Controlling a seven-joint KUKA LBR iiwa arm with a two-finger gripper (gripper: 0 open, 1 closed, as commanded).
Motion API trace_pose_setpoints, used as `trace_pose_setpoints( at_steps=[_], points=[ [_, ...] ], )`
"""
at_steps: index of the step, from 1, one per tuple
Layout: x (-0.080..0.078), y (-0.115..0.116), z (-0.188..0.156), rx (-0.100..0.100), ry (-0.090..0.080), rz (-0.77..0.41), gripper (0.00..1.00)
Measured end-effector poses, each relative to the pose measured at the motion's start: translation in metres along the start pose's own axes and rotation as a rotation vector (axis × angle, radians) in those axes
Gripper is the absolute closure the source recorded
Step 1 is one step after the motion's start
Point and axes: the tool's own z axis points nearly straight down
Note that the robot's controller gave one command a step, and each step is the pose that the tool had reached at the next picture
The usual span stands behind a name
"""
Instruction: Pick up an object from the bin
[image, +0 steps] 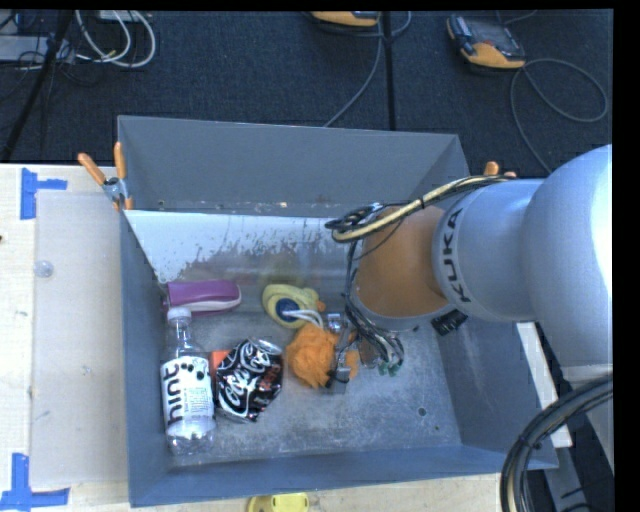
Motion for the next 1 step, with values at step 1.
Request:
trace_pose_setpoints(
  at_steps=[1],
  points=[
    [-0.0006, 0.0000, -0.0003, 0.000, -0.004, 0.003, 1.00]
  ],
)
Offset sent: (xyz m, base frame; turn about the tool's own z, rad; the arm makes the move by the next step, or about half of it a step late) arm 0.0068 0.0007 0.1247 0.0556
